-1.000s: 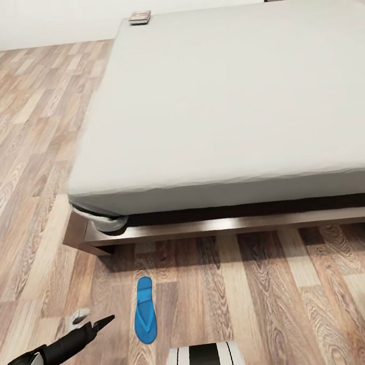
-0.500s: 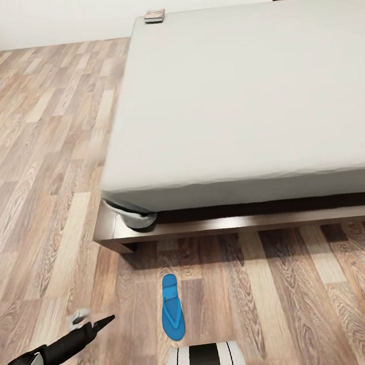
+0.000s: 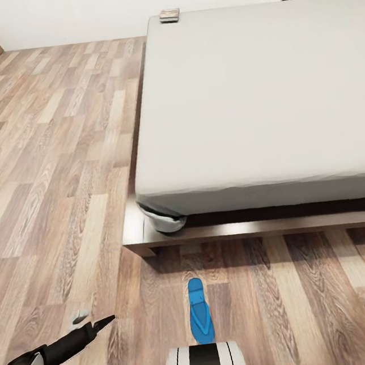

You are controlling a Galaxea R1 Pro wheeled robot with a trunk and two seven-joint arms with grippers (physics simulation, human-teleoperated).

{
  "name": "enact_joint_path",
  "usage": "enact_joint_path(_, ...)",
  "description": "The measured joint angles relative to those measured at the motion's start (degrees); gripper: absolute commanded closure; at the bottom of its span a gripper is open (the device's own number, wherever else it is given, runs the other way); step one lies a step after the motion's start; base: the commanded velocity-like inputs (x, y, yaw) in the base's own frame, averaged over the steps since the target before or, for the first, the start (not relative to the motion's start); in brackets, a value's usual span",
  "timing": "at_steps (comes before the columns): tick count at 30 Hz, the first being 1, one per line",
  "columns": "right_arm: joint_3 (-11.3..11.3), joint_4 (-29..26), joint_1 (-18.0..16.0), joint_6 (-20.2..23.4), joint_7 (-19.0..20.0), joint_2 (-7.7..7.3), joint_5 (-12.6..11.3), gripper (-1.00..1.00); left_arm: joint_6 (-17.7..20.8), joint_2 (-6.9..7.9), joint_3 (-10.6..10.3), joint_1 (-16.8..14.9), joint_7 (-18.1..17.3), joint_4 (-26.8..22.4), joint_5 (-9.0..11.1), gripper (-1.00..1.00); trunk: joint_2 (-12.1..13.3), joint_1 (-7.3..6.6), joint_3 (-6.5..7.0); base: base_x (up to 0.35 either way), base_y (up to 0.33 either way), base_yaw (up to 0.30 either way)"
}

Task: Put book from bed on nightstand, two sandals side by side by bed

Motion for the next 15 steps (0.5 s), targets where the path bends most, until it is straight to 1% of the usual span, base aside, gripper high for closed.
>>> enact_joint_path(3, 0.0, 0.0, 0.0, 0.0, 0.0, 0.03, 0.0, 1.0, 0.0, 0.0, 0.0, 0.0, 0.0, 0.0, 0.0, -1.0, 0.0, 0.0, 0.0, 0.065, 0.316, 0.0)
enact_joint_path(11, 0.1, -0.1, 0.0, -0.1, 0.1, 0.04, 0.0, 1.0, 0.0, -0.01, 0.0, 0.0, 0.0, 0.1, 0.1, -1.0, 0.0, 0.01, 0.0, 0.007, 0.315, 0.0)
enact_joint_path(15, 0.1, -0.3, 0.0, 0.0, 0.1, 0.01, 0.1, 1.0, 0.0, 0.0, 0.0, 0.0, 0.1, 0.1, 0.1, -1.0, 0.0, 0.01, 0.0, 0.0, 0.062, 0.0)
